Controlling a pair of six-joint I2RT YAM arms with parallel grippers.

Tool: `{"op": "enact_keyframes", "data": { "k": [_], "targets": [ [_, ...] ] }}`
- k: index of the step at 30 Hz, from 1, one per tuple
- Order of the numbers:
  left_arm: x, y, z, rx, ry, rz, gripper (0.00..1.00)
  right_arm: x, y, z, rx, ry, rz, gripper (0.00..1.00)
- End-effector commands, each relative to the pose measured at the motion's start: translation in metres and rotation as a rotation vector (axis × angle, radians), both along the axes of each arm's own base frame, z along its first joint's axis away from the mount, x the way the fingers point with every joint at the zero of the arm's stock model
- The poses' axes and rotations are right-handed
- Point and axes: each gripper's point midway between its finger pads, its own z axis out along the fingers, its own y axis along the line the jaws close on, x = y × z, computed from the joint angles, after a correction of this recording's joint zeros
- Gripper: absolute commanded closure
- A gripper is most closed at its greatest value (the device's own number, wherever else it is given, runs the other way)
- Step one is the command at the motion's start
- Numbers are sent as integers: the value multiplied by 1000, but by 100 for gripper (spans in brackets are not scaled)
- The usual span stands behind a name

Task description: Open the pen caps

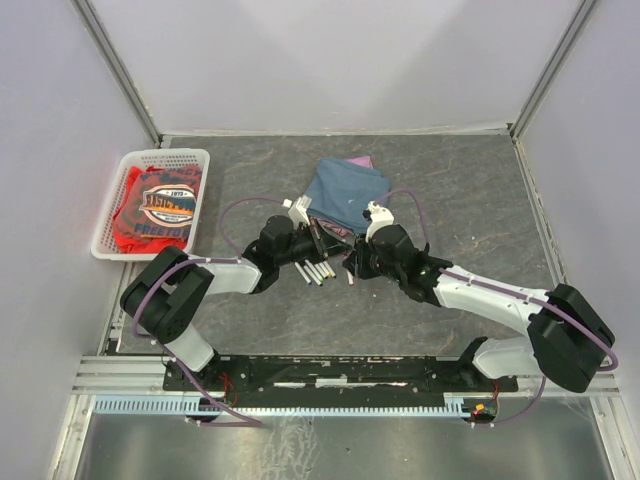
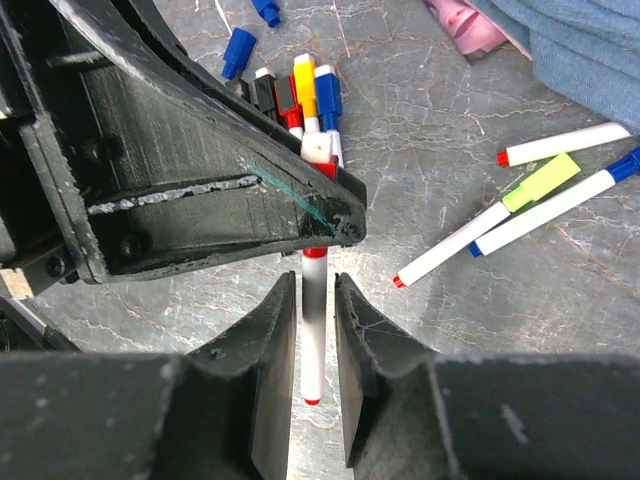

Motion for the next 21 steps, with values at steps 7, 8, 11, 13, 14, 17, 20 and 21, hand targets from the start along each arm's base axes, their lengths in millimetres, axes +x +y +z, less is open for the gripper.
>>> {"op": "enact_keyframes", "data": {
  "k": [7,8,11,13,14,17,20,21],
  "targets": [
    [1,-13,49,-118,-116,-58,97,0,10,13,76,-27,32,87],
    [1,-13,49,-120,-118,-59,97,0,9,12,75,-27,28,97],
    [10,-10,49,-126,-107,-12,97,3,3,4,25,-17,10,99],
    [25,-7,44,-108,-90,59,97,8,-4,-6,-47,-10,-15,99],
    [35,-5,40,-88,-79,104,97,14,-12,-16,-107,-6,-50,99],
    [65,1,30,16,-75,271,97,21,-33,-34,-288,-14,-128,99],
    [84,12,23,96,-82,417,97,27,-48,-40,-384,-46,-202,99],
    [88,13,24,93,-82,439,97,28,-53,-41,-406,-54,-219,99]
  ]
}}
